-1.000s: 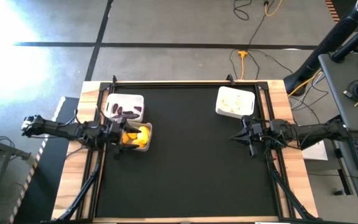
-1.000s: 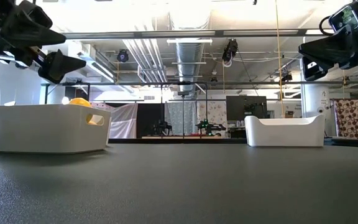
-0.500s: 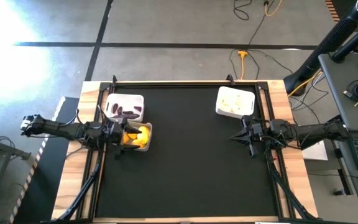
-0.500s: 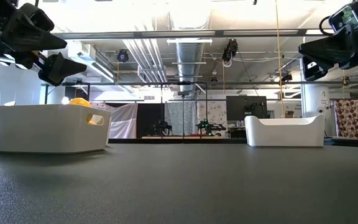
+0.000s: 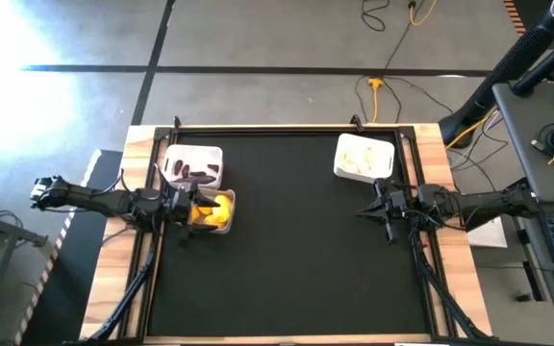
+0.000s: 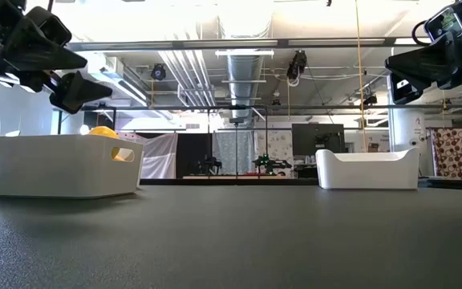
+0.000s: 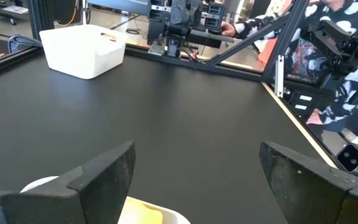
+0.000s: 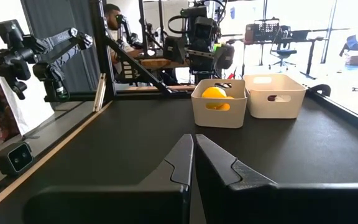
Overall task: Sort produce into baskets
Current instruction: Return to Home Position
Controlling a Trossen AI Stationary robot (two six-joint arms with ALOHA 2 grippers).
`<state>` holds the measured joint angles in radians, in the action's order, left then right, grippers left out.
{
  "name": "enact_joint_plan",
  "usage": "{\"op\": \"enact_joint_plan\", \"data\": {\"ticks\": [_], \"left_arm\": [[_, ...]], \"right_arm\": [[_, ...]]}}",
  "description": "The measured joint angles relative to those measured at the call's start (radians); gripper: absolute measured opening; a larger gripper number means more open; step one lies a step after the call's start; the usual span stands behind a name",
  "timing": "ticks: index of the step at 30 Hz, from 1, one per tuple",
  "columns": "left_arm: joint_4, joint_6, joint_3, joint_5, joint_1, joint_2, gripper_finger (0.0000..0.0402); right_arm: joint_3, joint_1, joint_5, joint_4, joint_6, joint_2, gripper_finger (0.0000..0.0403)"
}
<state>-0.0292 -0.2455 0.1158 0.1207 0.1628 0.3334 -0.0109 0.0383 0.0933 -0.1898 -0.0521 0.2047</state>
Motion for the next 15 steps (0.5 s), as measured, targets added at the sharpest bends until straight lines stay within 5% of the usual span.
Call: {"op": "enact_joint_plan", "data": {"ticks": [15], "left_arm": [[0.0, 0.0, 0.0, 0.0, 0.0, 0.015, 0.0327]], "right_arm": [[0.0, 0.0, 0.0, 0.0, 0.0, 0.0, 0.0009]]}}
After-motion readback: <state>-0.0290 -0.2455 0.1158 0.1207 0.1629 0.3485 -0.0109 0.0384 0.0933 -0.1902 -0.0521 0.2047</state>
